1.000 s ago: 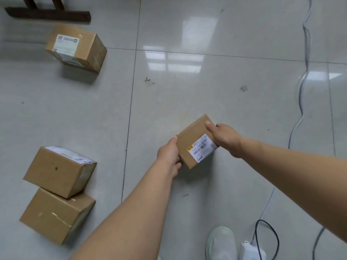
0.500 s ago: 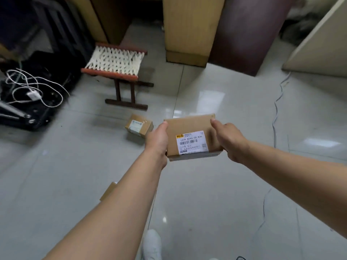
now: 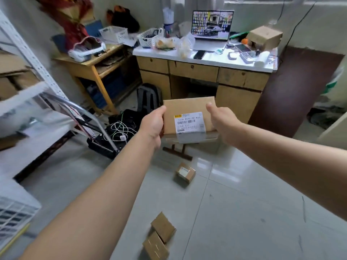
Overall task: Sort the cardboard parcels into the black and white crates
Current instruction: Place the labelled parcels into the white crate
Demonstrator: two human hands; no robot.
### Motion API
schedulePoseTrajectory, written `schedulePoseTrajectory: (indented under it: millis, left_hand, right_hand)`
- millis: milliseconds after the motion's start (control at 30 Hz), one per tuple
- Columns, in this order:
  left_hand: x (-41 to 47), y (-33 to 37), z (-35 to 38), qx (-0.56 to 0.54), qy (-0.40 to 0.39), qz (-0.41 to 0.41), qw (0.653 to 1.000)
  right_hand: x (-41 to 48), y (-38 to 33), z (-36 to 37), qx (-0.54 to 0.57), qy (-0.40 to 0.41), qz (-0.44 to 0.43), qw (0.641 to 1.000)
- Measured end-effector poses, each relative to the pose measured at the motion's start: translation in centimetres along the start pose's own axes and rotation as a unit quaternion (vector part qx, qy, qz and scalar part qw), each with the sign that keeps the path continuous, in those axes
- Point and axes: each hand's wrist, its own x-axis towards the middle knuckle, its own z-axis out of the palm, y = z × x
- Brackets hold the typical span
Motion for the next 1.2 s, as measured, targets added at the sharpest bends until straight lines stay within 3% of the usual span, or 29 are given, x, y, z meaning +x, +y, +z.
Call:
schedulePoseTrajectory:
  millis: [167, 367, 600, 800, 933, 1200]
  left_hand:
    - [-2.7, 5.9, -7.0, -0.029, 0.076, 0.043, 0.996]
    - [-8.1, 8.5, -15.7, -0.090, 0.213, 0.080, 0.970]
    - [-15.9, 8.6, -25.7, -0.139, 0.353, 0.107, 0.919]
    - [-22.4, 8.3, -35.5, -0.163, 0.461, 0.121, 0.864]
    - [-25.4, 7.4, -42.9, -0.184, 0.502, 0.127, 0.836]
    - [-29.3, 7.1, -58.9, -0.253, 0.512, 0.095, 0.816]
  right_hand:
    - [-3.6, -6.9, 5.2, 0.039, -0.088, -0.038, 0.995]
    - [-8.6, -12.3, 12.9, 0.006, -0.201, -0.119, 0.972]
    - [-17.0, -14.8, 22.3, -0.017, -0.366, -0.167, 0.915]
    - [-25.7, -16.1, 31.0, -0.041, -0.453, -0.197, 0.869]
    - [-31.3, -16.3, 37.6, -0.058, -0.476, -0.225, 0.848]
    - [-41.1, -17.3, 52.3, -0.013, -0.504, -0.153, 0.850]
